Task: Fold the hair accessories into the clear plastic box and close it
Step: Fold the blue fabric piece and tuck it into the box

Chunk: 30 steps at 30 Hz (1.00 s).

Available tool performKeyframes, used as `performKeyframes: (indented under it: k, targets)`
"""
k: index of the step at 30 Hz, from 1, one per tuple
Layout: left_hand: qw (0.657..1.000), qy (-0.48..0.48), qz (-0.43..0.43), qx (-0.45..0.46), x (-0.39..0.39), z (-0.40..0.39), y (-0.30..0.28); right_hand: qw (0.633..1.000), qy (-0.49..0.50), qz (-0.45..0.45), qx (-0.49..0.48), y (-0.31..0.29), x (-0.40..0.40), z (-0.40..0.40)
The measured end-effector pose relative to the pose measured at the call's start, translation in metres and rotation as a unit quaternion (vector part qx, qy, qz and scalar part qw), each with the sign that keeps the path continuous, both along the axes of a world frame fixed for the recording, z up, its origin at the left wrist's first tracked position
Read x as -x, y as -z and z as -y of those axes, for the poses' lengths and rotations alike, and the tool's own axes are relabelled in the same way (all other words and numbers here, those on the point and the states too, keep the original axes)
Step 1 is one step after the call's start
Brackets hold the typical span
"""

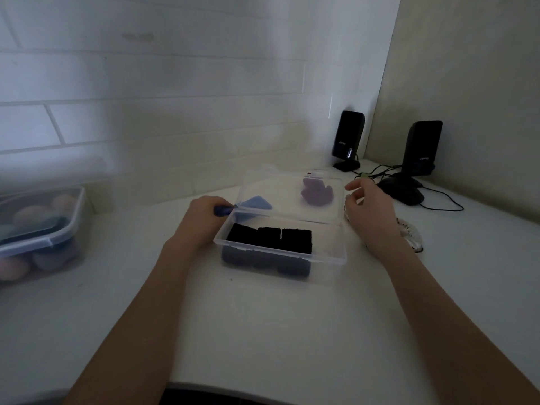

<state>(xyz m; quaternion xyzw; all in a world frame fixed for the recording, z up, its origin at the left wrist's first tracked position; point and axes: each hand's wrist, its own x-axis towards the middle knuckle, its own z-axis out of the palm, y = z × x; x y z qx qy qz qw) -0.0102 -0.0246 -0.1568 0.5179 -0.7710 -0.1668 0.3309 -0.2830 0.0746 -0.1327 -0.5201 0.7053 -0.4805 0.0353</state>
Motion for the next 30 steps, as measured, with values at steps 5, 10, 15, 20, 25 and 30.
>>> performKeyframes:
  k: [5, 10, 15, 20, 25, 30]
  targets:
    - [0.947, -0.069, -0.312, -0.01, -0.001, -0.001, -0.02, 1.0, -0.001, 0.0, 0.016, -0.003, -0.002, -0.002]
    - [0.78, 0.039, -0.624, -0.037, -0.004, -0.01, -0.044, 0.998, -0.013, -0.038, 0.053, -0.007, -0.011, -0.002]
    - [0.709, 0.228, -0.662, -0.085, 0.005, -0.025, -0.058, 0.987, -0.092, -0.024, 0.13, -0.018, -0.034, -0.011]
    - [0.732, 0.334, -0.584, -0.108, 0.025, -0.042, -0.059, 0.957, -0.268, 0.07, 0.089, -0.028, -0.069, -0.025]
    - [0.771, 0.355, -0.514, -0.122, 0.039, -0.048, -0.052, 0.933, -0.348, 0.085, -0.021, -0.024, -0.087, -0.029]
    - [0.775, 0.374, -0.489, -0.144, 0.047, -0.054, -0.052, 0.941, -0.327, 0.085, -0.011, -0.026, -0.085, -0.029]
